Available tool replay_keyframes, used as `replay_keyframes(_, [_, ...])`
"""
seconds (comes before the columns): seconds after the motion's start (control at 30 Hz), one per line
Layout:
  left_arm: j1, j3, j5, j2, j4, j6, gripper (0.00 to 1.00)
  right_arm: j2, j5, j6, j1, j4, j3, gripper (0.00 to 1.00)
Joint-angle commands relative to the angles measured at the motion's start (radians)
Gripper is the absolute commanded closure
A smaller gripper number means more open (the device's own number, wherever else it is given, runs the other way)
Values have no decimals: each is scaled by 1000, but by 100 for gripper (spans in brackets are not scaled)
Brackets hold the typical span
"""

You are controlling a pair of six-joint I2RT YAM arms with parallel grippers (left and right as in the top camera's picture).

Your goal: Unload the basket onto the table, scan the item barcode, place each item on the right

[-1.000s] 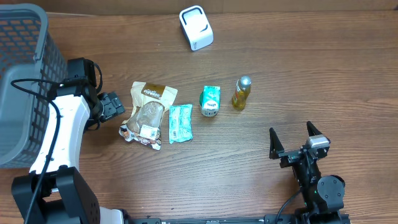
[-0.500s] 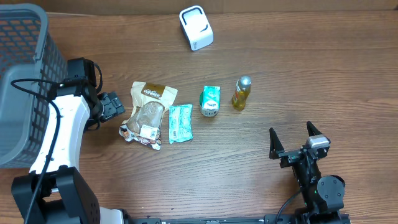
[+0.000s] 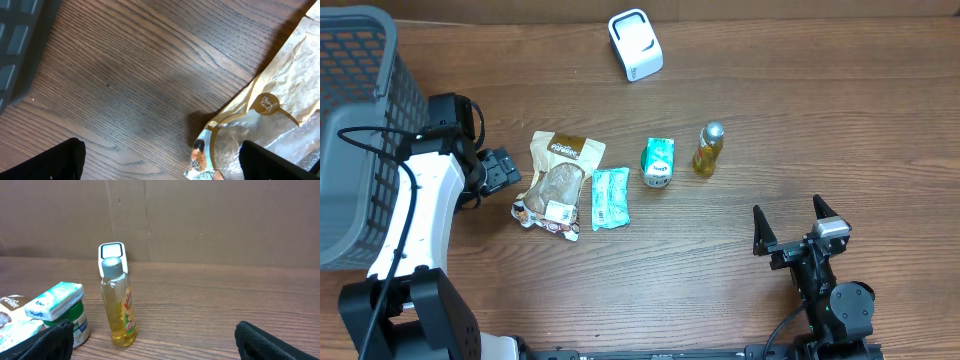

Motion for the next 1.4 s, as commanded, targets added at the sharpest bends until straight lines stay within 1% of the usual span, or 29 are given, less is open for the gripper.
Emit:
replay_keyframes(0.0, [3, -4, -10, -23, 4, -13, 1, -8, 9, -5, -5, 6, -11, 0])
replay_keyframes(0.43, [3, -4, -10, -23, 4, -13, 0, -8, 8, 6, -5, 6, -11, 0])
replay_keyframes(0.53, [3, -4, -10, -23, 4, -13, 0, -8, -10, 6, -5, 52, -11, 0])
replay_keyframes(0.63, [3, -4, -10, -23, 4, -13, 0, -8, -98, 6, -5, 73, -8, 0])
replay_keyframes(0.77, [3, -4, -10, -23, 4, -13, 0, -8, -99, 6, -5, 11, 83, 0])
replay_keyframes(0.9, [3, -4, -10, -23, 4, -13, 1, 31, -76, 6, -5, -189, 343, 0])
replay_keyframes(0.93, [3, -4, -10, -23, 4, -13, 0, 75, -74, 6, -5, -255, 440, 0])
replay_keyframes(0.97, [3, -4, -10, -23, 4, -13, 0, 105, -74, 7, -5, -285, 494, 0])
replay_keyframes(1.0, [3, -4, -10, -23, 4, -13, 0, 165, -74, 19, -5, -329, 584, 0])
replay_keyframes(1.1, [3, -4, -10, -23, 4, -13, 0, 296, -74, 21, -5, -417, 763, 0])
replay_keyframes(1.13, [3, -4, -10, -23, 4, -13, 0, 394, -74, 21, -5, -491, 895, 0])
replay_keyframes(1.2, [3, -4, -10, -23, 4, -13, 0, 497, -75, 21, -5, -566, 1014, 0])
replay_keyframes(1.37, [3, -4, -10, -23, 4, -13, 0, 827, -74, 21, -5, -862, 1386, 0])
